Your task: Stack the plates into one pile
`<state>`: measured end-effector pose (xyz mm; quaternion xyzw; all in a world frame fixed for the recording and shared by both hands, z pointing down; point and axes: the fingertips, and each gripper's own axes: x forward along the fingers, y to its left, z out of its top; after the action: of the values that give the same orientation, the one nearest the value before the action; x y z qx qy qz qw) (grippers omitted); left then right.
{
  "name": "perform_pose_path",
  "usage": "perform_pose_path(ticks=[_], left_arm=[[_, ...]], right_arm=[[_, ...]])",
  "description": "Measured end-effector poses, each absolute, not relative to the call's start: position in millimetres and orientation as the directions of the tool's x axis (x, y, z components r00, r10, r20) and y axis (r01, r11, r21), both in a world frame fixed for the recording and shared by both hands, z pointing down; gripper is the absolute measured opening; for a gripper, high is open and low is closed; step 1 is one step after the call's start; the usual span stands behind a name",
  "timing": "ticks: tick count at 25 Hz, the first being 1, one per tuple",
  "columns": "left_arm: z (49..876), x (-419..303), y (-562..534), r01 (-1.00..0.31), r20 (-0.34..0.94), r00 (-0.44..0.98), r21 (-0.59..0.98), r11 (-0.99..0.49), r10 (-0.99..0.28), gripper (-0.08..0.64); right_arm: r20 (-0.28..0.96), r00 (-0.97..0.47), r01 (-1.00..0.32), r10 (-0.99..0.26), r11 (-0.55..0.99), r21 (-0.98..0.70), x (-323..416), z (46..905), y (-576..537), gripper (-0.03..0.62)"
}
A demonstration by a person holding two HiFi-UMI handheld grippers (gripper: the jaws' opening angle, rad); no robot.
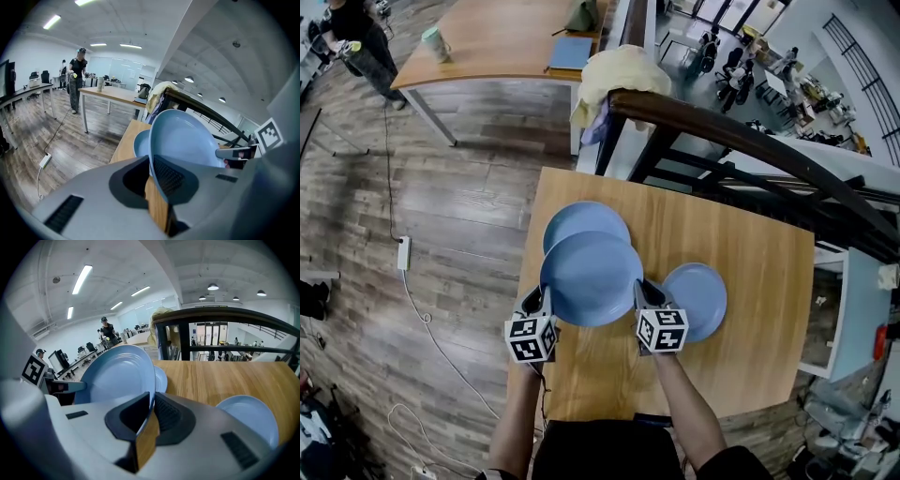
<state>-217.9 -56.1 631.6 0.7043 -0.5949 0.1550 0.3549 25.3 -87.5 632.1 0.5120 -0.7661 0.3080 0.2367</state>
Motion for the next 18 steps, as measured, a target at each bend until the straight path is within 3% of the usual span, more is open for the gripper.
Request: perform_pose_path(ticks=[18], left_arm=[[659.2,-224.3,-107.2,-0.947,0.645,0.231,0.322,-0.015,-0.728,0.043]], right_arm=[[0.686,-0.358,-0.932,-0.633,0.28,-0.228,18.6,661.5,-143.5,0.049]])
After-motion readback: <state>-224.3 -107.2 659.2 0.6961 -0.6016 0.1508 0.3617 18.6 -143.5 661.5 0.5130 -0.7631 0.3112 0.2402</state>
